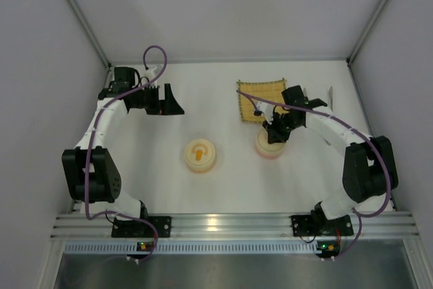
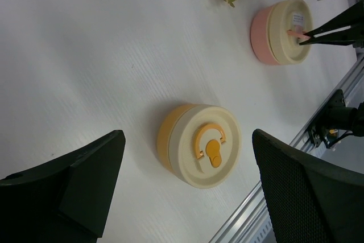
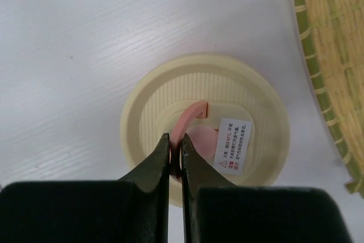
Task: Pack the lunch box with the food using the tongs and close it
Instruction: Screw the box lid onto the packing box.
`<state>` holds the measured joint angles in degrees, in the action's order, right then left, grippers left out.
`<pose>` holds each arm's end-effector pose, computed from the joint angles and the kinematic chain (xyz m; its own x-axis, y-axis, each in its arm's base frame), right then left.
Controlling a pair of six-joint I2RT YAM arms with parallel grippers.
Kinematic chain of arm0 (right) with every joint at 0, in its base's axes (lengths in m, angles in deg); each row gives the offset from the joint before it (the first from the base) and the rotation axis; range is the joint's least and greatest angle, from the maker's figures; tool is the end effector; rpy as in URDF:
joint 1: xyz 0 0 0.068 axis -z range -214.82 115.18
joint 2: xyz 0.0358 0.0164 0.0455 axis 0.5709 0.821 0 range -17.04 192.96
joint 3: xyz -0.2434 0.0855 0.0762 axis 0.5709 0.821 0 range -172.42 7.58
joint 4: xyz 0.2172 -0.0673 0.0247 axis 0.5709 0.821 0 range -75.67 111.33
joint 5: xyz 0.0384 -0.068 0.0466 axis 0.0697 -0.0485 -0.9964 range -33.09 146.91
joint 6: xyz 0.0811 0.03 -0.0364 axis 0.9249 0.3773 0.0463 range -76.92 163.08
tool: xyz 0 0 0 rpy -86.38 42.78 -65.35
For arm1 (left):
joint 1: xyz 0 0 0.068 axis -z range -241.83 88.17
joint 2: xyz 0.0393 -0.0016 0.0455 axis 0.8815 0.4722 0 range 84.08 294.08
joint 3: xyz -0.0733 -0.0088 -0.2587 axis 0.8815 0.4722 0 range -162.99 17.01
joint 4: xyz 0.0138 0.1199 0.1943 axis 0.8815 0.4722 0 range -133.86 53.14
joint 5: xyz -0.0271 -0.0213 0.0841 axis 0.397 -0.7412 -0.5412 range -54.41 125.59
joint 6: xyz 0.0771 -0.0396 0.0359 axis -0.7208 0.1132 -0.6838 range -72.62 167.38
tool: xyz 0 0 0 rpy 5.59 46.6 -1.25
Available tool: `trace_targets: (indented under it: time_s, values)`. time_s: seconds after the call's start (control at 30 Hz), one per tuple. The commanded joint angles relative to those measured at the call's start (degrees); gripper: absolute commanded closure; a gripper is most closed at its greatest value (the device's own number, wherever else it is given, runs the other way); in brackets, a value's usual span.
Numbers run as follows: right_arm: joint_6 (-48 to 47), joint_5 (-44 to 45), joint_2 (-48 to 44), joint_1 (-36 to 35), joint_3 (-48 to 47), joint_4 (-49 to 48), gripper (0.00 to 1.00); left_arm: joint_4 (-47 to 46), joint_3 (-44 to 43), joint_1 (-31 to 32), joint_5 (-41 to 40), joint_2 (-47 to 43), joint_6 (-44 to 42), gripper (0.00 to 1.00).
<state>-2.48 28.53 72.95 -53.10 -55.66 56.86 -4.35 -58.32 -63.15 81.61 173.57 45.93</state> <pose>0.2597 0.1282 0.1938 -0.3107 -0.7643 -0.5651 -0.9392 0.3384 0.0586 0.3157 -0.0536 0.2734 -0.7947 -0.0008 -0.6070 0.4304 0.7043 -0.5645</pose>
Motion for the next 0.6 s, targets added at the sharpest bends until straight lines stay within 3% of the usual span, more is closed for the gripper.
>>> trace_targets:
  time_s: [0.0, 0.2, 0.33, 0.57]
  values:
    - [13.9, -6.9, -0.6, -1.1, 4.7, 3.1, 1.0, 0.7, -2.3, -0.3, -0.1, -2.5, -1.4, 0.02]
    - [26.2, -7.0, -5.5, -1.8, 8.1, -3.7, 1.0, 1.5, -2.8, -0.3, -0.3, -2.6, -2.0, 0.02]
    - [34.4, -8.2, -3.9, -1.9, 8.2, -4.7, 1.0, 2.2, -3.2, -0.3, -0.5, -2.4, -2.6, 0.02]
    - [43.5, -16.1, -3.3, -1.9, 14.5, -13.8, 1.0, 3.7, -2.6, -0.3, -1.2, -2.9, -5.0, 0.02]
